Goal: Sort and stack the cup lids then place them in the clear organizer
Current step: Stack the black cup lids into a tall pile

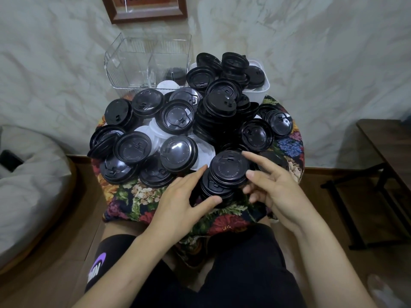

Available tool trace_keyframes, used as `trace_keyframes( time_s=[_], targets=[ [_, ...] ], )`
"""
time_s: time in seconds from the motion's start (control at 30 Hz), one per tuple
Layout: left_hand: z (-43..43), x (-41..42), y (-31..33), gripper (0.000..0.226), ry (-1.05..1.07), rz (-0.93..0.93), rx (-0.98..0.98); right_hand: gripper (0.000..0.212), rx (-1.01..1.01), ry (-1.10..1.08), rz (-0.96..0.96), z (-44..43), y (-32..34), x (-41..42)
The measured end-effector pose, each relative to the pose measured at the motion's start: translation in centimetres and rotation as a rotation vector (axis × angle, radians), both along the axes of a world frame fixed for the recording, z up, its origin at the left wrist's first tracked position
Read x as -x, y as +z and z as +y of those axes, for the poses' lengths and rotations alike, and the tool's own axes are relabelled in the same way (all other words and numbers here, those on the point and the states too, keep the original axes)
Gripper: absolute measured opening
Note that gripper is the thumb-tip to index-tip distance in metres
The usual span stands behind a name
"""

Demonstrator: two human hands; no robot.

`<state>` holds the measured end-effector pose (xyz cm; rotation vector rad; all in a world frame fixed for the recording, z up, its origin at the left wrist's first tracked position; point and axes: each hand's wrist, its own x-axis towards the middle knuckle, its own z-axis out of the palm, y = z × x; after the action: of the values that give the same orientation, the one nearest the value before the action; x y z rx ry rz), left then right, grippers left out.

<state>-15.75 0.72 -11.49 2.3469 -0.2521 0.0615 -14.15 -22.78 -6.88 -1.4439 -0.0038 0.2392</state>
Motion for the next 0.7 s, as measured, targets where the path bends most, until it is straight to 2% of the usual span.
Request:
trace_keyframes(
  time_s=[0.13, 0.23, 0.43, 0.57, 0.7],
  targets=[
    [0.0, 0.0, 0.0, 0.090, -0.007, 0.007, 0.010, 0.036, 0.103, -0.010, 0.008, 0.0, 0.0, 0.4],
    [0.1, 0.0, 0.1, 0.086, -0.024, 0.009, 0.016, 0.048, 0.186, -0.001, -0.071, 0.4, 0.1, 0.6],
    [0.2, 0.0, 0.1, 0.077, -0.029, -0.001, 0.051, 0.045, 0.322, -0.021, -0.185, 0.9, -0.3, 0.7],
    [0.3, -0.1, 0.1, 0.080, -0.031, 0.014, 0.057, 0.049, 0.458, 0.009, -0.208, 0.8, -0.6, 0.7],
    [0.3, 0.0, 0.1, 0.086, -0.018, 0.030, 0.059, 0.061, 0.446, 0.089, -0.227, 1.0, -0.4, 0.8]
  ],
)
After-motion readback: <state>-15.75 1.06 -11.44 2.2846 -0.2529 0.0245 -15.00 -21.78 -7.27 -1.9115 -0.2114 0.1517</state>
